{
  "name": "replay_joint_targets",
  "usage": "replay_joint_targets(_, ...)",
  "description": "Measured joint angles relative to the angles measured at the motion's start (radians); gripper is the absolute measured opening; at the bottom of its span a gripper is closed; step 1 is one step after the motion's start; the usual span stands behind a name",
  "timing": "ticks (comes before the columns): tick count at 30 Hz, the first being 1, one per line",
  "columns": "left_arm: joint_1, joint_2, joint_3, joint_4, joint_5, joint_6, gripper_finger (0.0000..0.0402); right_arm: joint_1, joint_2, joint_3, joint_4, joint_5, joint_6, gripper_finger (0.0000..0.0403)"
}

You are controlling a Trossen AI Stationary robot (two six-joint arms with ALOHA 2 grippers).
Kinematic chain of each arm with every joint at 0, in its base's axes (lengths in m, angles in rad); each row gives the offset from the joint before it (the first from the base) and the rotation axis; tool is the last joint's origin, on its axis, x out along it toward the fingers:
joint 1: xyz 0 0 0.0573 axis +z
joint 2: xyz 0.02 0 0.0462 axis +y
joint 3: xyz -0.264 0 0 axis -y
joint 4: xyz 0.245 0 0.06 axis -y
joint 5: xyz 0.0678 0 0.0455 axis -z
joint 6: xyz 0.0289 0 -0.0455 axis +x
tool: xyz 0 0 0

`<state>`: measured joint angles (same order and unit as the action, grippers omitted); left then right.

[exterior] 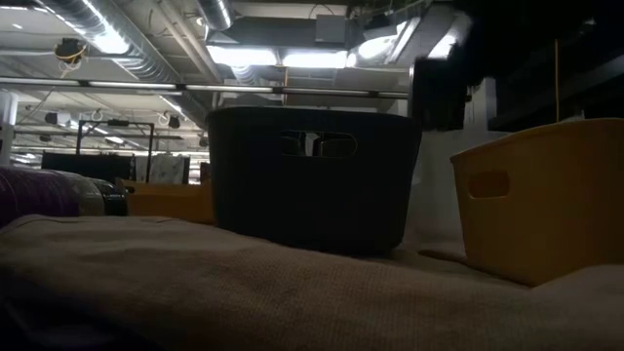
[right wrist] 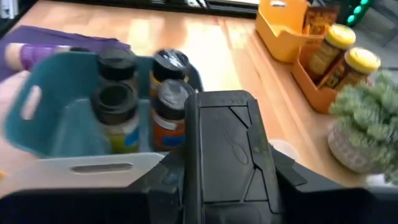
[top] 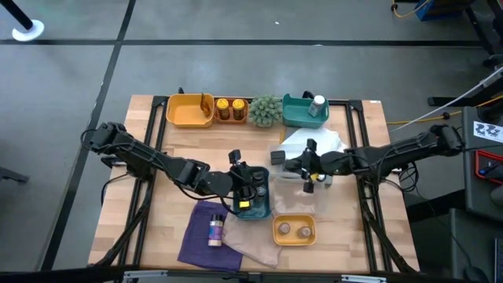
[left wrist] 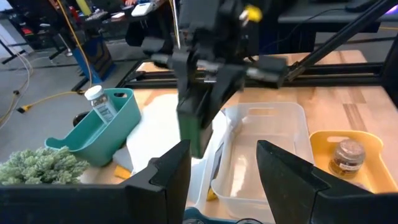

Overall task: Sort spices by type
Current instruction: Put the black seasoning can into the top transparent bin

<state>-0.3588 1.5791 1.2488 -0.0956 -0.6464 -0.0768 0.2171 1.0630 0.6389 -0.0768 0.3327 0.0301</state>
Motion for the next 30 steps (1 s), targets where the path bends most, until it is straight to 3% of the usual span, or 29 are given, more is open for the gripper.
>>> replay_joint_targets(11,0.000,0.000,0.000,0.000,0.000,-0.002,0.0166,-0.225,0.000,-0.226,0.310,-0.251,-0.015,0.0121)
replay_joint_targets(21,0.000,0.000,0.000,-0.001,0.000,-0.002,0.0166,-0.257,0.024,-0.342,0.496,-0.276,-0.036,0.0121)
replay_joint_targets(30,0.001,0.000,0.000,-0.002,0.000,-0.002,0.0166,-0.257,0.173,-0.341,0.655,-0.274,-0.038,0.0121)
